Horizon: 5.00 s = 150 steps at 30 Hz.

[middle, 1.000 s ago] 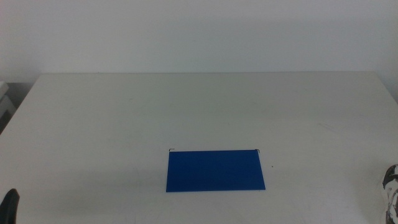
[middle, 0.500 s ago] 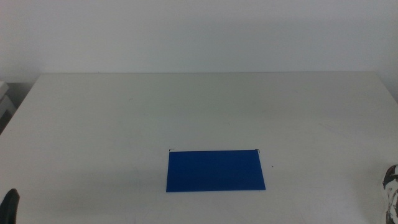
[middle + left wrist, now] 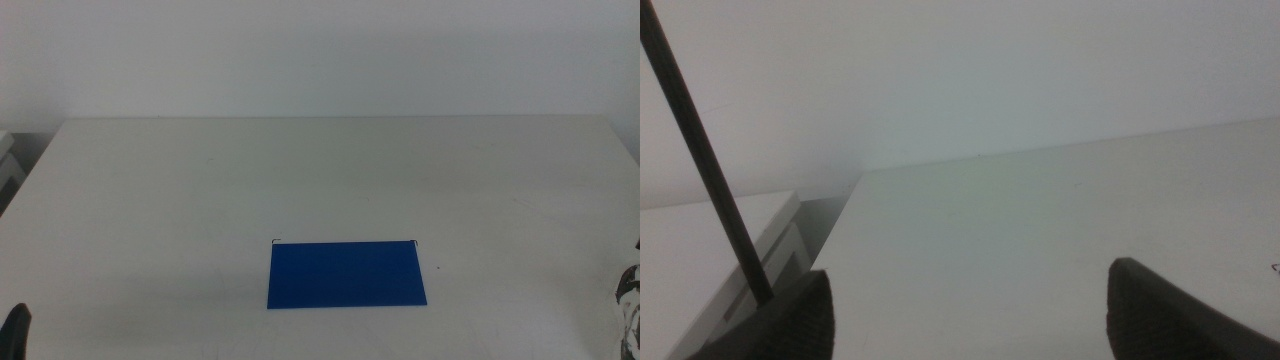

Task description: Use one arm to grab the shoe from the table and place it on the mat.

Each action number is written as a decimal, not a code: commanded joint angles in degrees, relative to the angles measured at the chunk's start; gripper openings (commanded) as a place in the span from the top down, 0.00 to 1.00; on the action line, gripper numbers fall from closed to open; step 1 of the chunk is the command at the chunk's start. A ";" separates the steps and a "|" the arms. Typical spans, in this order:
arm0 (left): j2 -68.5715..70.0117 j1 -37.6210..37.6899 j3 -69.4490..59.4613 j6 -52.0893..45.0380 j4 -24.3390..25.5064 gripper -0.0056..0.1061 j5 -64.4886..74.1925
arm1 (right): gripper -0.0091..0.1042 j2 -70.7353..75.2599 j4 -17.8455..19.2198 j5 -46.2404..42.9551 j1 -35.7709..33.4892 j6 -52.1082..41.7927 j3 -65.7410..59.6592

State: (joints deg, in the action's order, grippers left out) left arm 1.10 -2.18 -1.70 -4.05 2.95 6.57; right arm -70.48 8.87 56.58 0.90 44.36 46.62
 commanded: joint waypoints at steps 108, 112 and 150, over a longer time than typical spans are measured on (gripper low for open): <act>0.39 0.31 -0.29 0.36 -0.49 0.11 -4.65 | 0.95 -45.64 -7.60 10.75 -39.33 -101.60 57.60; 0.39 0.31 -0.29 0.36 -0.49 0.11 -4.65 | 0.95 -46.18 -8.87 10.56 -39.02 -100.57 57.60; 0.39 0.31 -0.29 0.36 -0.49 0.11 -4.65 | 0.23 -37.37 -8.39 4.82 -36.16 -84.06 56.42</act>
State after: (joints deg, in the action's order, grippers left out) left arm 1.10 -2.18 -1.70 -4.05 2.95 6.57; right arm -114.23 -1.26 63.30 -36.43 -43.17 102.02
